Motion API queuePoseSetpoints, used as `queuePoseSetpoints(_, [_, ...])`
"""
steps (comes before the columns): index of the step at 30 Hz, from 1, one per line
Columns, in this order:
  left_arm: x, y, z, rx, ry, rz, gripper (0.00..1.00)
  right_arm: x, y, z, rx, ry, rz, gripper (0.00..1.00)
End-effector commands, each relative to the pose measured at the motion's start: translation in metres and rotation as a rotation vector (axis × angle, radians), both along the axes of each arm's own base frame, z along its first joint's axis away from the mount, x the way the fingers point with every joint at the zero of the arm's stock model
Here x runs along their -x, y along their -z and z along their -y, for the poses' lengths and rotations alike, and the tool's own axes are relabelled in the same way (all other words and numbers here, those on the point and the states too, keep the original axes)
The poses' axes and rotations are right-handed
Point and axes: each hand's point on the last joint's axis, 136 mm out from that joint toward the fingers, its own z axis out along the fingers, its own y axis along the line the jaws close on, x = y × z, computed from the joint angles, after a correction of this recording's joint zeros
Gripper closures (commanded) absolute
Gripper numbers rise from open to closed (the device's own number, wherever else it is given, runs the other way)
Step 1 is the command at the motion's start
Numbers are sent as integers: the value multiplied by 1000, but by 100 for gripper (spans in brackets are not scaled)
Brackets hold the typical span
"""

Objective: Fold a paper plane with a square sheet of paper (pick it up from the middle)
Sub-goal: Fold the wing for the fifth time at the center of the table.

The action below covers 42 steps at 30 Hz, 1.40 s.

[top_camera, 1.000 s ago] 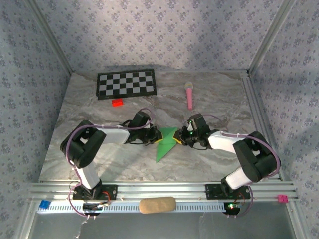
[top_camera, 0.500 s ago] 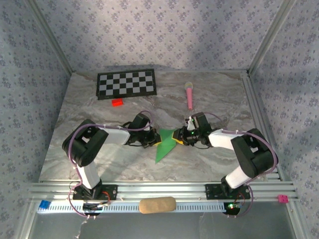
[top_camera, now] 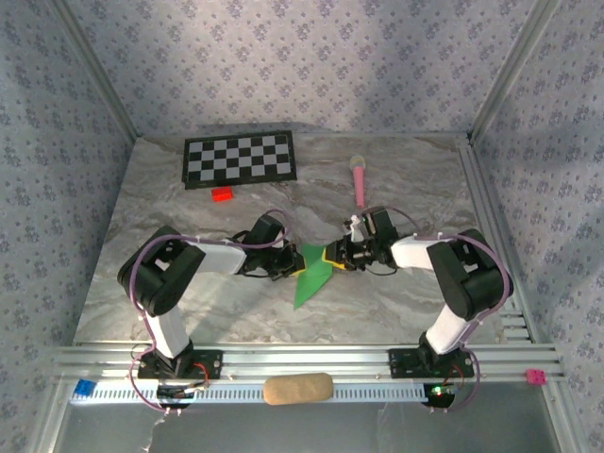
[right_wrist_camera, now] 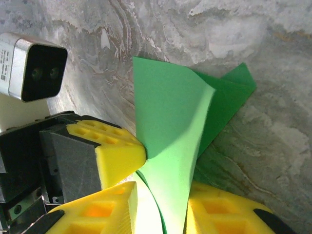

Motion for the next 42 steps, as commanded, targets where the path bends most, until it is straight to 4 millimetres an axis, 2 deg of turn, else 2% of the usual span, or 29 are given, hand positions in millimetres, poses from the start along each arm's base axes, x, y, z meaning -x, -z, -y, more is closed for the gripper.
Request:
queuePoseSetpoints(1, [5,9,-6,-42,8,-7,91,1,-1,-2,-23,-57,6,72])
queuePoseSetpoints(7, [2,-1,-2,-16,15,27,89,0,3,-1,-14,-76,-3,83])
queuePoseSetpoints(13, [-4,-27,3,39,28,106,81,-4,6,5,17,-18,-39,93])
queuePoseSetpoints(18, [-3,-47,-4,7,45,219,70,-10,2,10,27,95,-69,96])
queuePoseSetpoints(23, [11,-59,-11,-80,120,358,64,-14,-10,11,37,206,-87,97])
queuePoseSetpoints(27, [30,-59,-11,-195,224,466,60,-15,-17,12,18,294,-103,97])
queuePoseSetpoints(33, [52,-50,-7,-358,368,584,54,-10,-25,5,13,310,-104,97])
queuePoseSetpoints(38, [58,-43,-5,-507,471,681,51,-9,-28,3,9,306,-104,97])
queuePoseSetpoints(42, [55,-44,-4,-590,491,750,50,-8,-29,2,11,302,-104,97])
